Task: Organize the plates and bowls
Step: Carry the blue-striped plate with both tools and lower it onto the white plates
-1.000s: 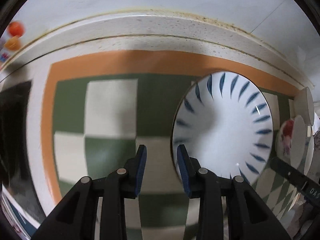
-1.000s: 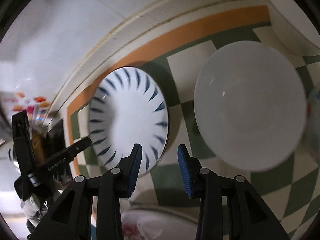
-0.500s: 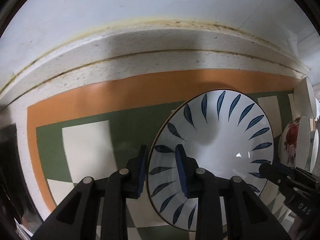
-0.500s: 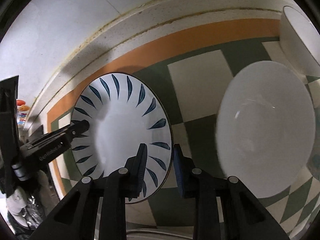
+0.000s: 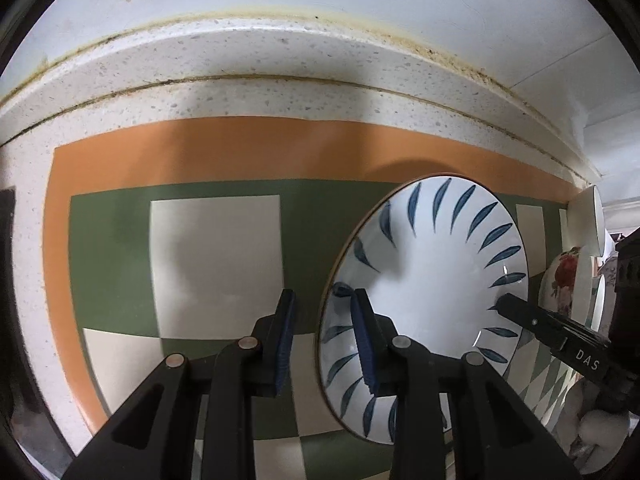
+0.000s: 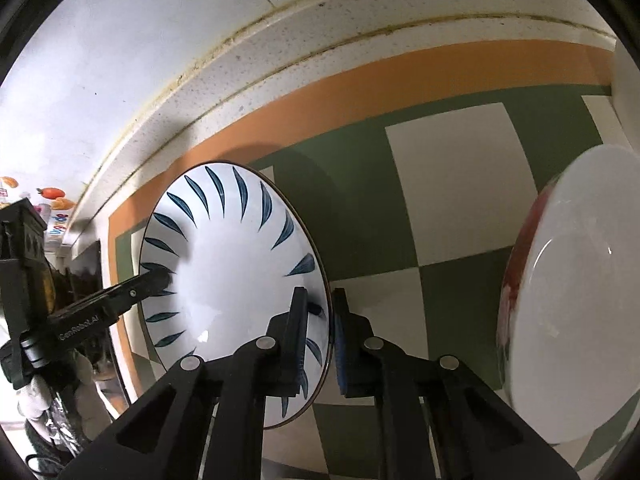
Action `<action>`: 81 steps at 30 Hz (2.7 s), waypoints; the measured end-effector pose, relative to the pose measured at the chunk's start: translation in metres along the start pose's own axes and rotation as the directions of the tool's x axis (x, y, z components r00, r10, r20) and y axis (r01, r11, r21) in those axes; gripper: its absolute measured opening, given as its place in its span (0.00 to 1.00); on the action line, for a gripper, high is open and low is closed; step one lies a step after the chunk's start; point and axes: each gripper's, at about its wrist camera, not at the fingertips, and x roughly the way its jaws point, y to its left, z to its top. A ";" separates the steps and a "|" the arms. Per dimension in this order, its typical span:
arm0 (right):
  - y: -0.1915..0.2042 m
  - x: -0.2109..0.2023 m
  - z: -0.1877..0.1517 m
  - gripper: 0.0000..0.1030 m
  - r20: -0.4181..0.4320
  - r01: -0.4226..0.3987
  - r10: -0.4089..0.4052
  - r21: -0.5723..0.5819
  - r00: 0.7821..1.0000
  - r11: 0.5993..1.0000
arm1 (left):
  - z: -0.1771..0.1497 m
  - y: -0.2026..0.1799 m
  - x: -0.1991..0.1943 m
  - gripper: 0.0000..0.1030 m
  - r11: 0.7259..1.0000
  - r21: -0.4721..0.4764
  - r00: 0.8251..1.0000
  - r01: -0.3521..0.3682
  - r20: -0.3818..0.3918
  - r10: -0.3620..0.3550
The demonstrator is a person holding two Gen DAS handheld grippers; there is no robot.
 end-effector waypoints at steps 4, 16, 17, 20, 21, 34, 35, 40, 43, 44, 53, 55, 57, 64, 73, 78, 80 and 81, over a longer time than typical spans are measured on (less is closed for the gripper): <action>-0.005 -0.002 -0.001 0.11 0.012 -0.020 0.020 -0.011 1.000 1.000 | -0.012 0.006 -0.007 0.20 1.000 -0.003 1.000 0.004 0.018 -0.004; 0.004 -0.037 -0.026 0.10 0.033 -0.082 0.084 -0.046 0.996 0.996 | -0.045 -0.001 -0.054 0.19 1.000 -0.020 0.998 0.011 0.067 -0.009; 0.005 -0.044 -0.031 0.10 0.037 -0.085 0.087 -0.053 0.996 0.995 | -0.049 -0.002 -0.059 0.19 1.000 -0.022 0.997 0.017 0.072 -0.015; 0.008 -0.065 -0.047 0.10 0.043 -0.094 0.097 -0.072 0.994 0.993 | -0.069 -0.011 -0.081 0.19 1.000 -0.006 0.995 0.006 0.101 -0.006; 0.008 -0.073 -0.055 0.10 0.047 -0.094 0.098 -0.077 0.994 0.993 | -0.075 -0.015 -0.085 0.19 1.000 0.000 0.994 0.002 0.106 -0.002; -0.021 -0.151 -0.150 0.10 0.047 -0.080 0.088 -0.144 0.995 0.986 | -0.175 -0.068 -0.111 0.20 0.999 0.039 0.993 0.013 0.114 -0.017; -0.024 -0.154 -0.159 0.10 0.041 -0.076 0.083 -0.154 0.996 0.985 | -0.180 -0.069 -0.109 0.20 0.999 0.036 0.994 0.015 0.110 -0.019; -0.037 -0.151 -0.185 0.10 0.016 -0.070 0.073 -0.156 0.997 0.985 | -0.206 -0.073 -0.095 0.20 0.999 0.033 0.997 0.018 0.075 -0.020; -0.048 -0.140 -0.195 0.10 -0.009 -0.071 0.071 -0.150 0.997 0.986 | -0.218 -0.075 -0.086 0.20 1.000 0.025 0.998 0.014 0.058 -0.016; -0.051 -0.137 -0.198 0.10 -0.015 -0.070 0.068 -0.150 0.998 0.986 | -0.221 -0.075 -0.082 0.20 1.000 0.023 0.999 0.013 0.051 -0.014; -0.074 -0.112 -0.210 0.10 -0.057 -0.065 0.058 -0.130 0.997 0.989 | -0.235 -0.082 -0.057 0.20 1.000 0.023 1.000 -0.008 0.001 0.008; -0.077 -0.109 -0.210 0.10 -0.061 -0.060 0.052 -0.126 0.997 0.990 | -0.236 -0.083 -0.051 0.20 1.000 0.023 1.000 -0.010 -0.012 0.010; -0.082 -0.107 -0.210 0.10 -0.060 -0.053 0.046 -0.125 0.997 0.991 | -0.236 -0.084 -0.046 0.20 1.000 0.023 1.000 -0.011 -0.019 0.011; -0.089 -0.097 -0.205 0.10 -0.070 -0.048 0.040 -0.115 0.997 0.992 | -0.234 -0.087 -0.034 0.21 1.000 0.020 0.999 -0.023 -0.038 0.024; -0.090 -0.083 -0.201 0.10 -0.102 -0.046 0.033 -0.128 0.994 0.991 | -0.231 -0.089 -0.026 0.23 0.999 -0.011 0.997 -0.051 -0.058 0.050; -0.088 -0.080 -0.197 0.10 -0.115 -0.048 0.031 -0.140 0.993 0.989 | -0.231 -0.091 -0.027 0.24 0.997 -0.040 0.997 -0.065 -0.052 0.063; -0.086 -0.079 -0.196 0.11 -0.123 -0.042 0.023 -0.148 0.992 0.988 | -0.232 -0.091 -0.028 0.24 0.996 -0.050 0.996 -0.073 -0.050 0.070; -0.085 -0.079 -0.196 0.12 -0.127 -0.041 0.023 -0.146 0.992 0.988 | -0.232 -0.091 -0.028 0.24 0.995 -0.058 0.996 -0.076 -0.052 0.073</action>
